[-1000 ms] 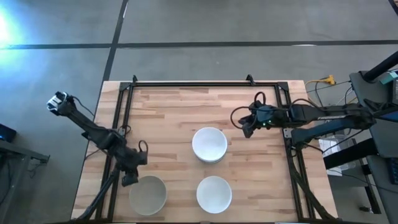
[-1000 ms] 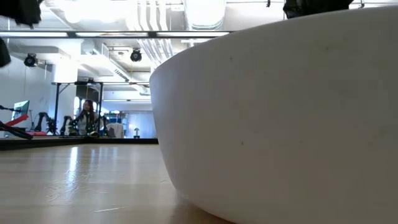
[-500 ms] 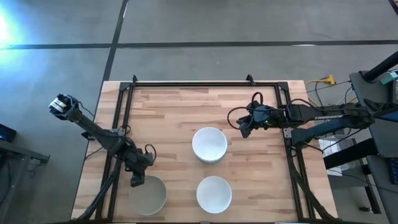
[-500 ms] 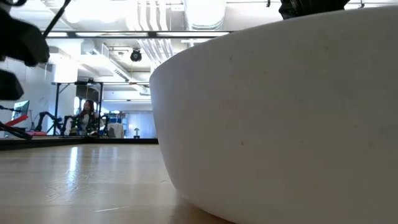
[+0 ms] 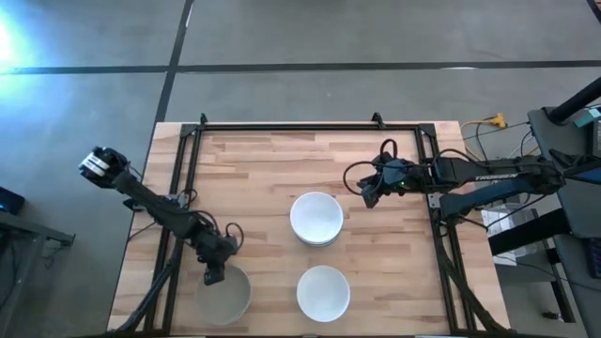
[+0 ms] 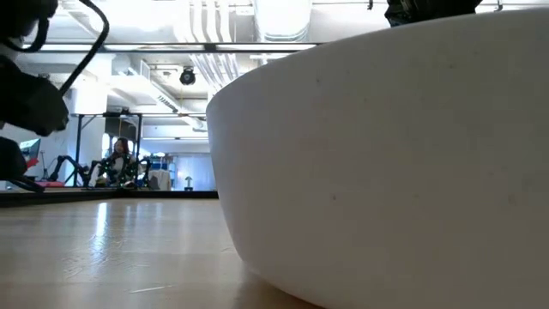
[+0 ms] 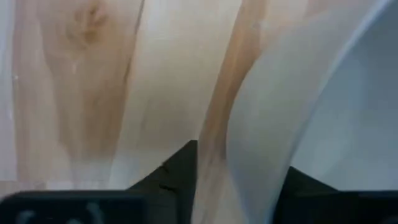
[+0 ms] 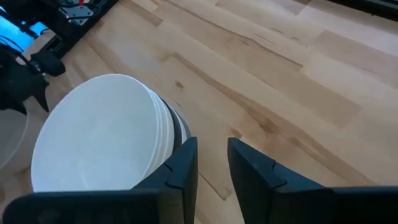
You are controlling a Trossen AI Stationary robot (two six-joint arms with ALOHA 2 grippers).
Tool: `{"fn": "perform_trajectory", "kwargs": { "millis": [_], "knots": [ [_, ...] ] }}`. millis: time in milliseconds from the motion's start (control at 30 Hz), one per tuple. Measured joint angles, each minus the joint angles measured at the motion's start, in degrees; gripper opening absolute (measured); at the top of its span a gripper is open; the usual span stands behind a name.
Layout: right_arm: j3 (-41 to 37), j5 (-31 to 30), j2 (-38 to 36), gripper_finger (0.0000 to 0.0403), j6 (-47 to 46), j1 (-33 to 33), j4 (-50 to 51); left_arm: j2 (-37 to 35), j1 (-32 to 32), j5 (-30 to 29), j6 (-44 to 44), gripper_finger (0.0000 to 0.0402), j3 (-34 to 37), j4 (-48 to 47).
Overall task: Nest bowls inside each other
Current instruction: Stack the light grey bowl on top of the white bowl
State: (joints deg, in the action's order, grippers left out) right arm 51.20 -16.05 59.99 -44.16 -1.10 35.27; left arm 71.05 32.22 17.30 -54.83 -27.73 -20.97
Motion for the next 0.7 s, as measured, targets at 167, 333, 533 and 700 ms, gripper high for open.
{"fn": "perform_trajectory", "kwargs": {
  "millis": [167,333,533,700],
  "knots": [
    [0.0,0.2,0.0,0.0084,-0.1,0.0,0.0,1.6,-1.0,0.3,3.0,0.0013,0.0,-0.3],
    [0.0,1.5,0.0,0.0084,-1.4,0.0,0.1,0.8,-3.4,0.6,6.2,0.0003,-0.2,-3.2],
    [0.0,2.0,0.0,0.0084,-0.8,0.0,0.5,-6.8,-10.4,-0.4,11.6,0.0001,-2.7,-12.9],
    [0.0,2.0,0.0,0.0084,0.7,0.0,0.6,-15.2,-19.2,-4.3,14.8,0.0001,-8.5,-20.5]
  ]
}}
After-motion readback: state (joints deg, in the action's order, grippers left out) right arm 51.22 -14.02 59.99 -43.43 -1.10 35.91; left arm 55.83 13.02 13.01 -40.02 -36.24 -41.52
